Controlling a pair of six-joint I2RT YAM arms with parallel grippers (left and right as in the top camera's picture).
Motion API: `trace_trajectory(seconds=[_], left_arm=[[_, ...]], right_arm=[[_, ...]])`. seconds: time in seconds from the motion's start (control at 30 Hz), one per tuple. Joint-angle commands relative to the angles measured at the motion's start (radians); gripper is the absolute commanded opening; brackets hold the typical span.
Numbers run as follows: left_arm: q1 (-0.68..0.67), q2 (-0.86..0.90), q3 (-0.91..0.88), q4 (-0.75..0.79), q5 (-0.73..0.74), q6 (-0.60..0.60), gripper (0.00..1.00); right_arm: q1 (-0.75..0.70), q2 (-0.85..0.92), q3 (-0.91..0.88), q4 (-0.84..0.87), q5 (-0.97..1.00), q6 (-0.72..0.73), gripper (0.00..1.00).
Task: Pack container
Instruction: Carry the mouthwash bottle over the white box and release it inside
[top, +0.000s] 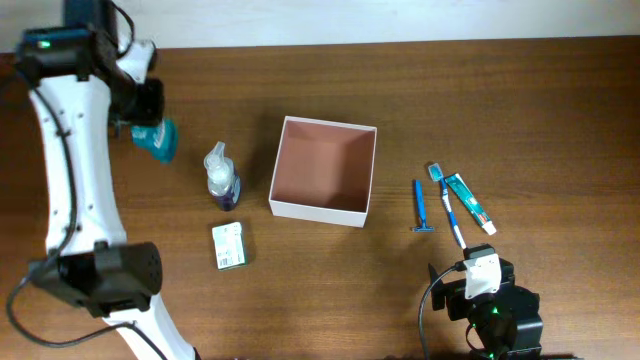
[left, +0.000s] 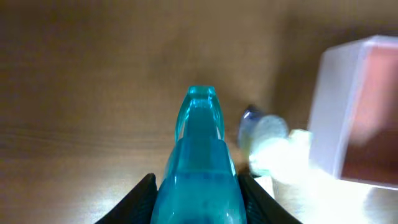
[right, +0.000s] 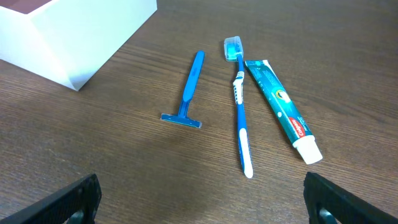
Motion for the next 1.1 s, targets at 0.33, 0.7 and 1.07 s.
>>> trace_trajectory(seconds=[0.33,0.7,1.07], left_arm=[[-0.351,-0.116,0.16,-0.016,0.191,-0.105,0.07],[-0.575,0.112,0.032,0.187,0.173,-0.225,0.07],[-0.657,0.378,0.032,0.323,0.162,-0.247,0.07]], right_arm=[[-0.008,-0.009,-0.005,0.002,-0.016,0.013,0.99],[-0.008,-0.009,-0.005,0.002,-0.016,0.013,0.99],[-0.008,-0.009,-0.005,0.002,-0.016,0.013,0.99]])
